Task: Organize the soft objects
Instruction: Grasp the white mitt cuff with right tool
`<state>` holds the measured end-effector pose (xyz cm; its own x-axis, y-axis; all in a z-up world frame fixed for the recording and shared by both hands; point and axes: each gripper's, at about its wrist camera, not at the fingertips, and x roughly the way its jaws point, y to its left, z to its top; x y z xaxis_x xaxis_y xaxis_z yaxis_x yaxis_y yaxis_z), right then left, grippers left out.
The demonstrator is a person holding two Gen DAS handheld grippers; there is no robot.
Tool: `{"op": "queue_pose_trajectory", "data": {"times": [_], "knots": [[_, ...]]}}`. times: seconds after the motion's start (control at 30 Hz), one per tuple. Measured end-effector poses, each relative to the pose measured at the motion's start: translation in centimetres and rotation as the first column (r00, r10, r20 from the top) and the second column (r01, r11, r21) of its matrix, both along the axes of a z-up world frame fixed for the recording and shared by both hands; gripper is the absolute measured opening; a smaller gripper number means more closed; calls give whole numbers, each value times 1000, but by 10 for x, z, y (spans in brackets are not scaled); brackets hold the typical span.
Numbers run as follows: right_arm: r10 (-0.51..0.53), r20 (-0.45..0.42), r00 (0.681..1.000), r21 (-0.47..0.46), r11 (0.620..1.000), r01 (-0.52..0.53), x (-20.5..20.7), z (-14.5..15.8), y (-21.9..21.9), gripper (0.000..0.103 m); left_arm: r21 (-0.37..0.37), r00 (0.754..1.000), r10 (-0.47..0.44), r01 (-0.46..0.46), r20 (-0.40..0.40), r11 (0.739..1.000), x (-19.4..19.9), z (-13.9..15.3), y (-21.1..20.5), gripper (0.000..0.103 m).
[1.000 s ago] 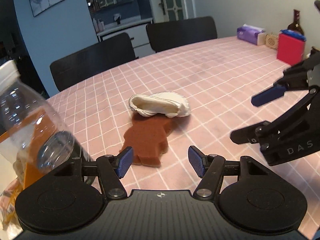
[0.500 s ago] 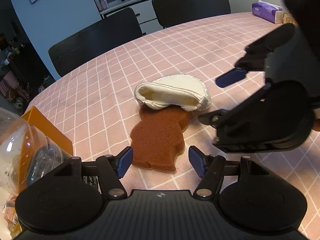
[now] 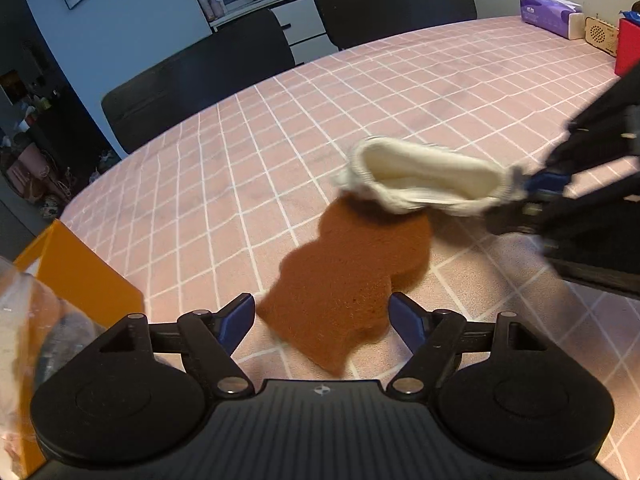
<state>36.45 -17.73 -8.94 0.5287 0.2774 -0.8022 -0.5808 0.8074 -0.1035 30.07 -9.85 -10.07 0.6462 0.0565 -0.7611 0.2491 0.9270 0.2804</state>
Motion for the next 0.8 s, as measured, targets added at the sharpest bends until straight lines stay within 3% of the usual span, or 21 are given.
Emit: {"op": "queue_pose_trajectory", "data": {"times": [0.17,0.43,0.6,0.8], "knots": [[-13,-12,1000,-5,1000,13,-19,3,-12,9,-6,1000,7,-7,-24,1000,7,-13,-1,89],[-37,-52,998,1,999,37,-37,8,-23,8,-69,999,-5,2,-45,998,-1,-13,0,59],[-40,-69,997,19,999,41,-63,16,-26,8,-115,998,-25,18,-57,993,-31,-8,5,54],[-45,-65,997,26,999,47,-105,28,-29,8,-168,1000,-9,6,-15,986,-82,4,13,54]]}}
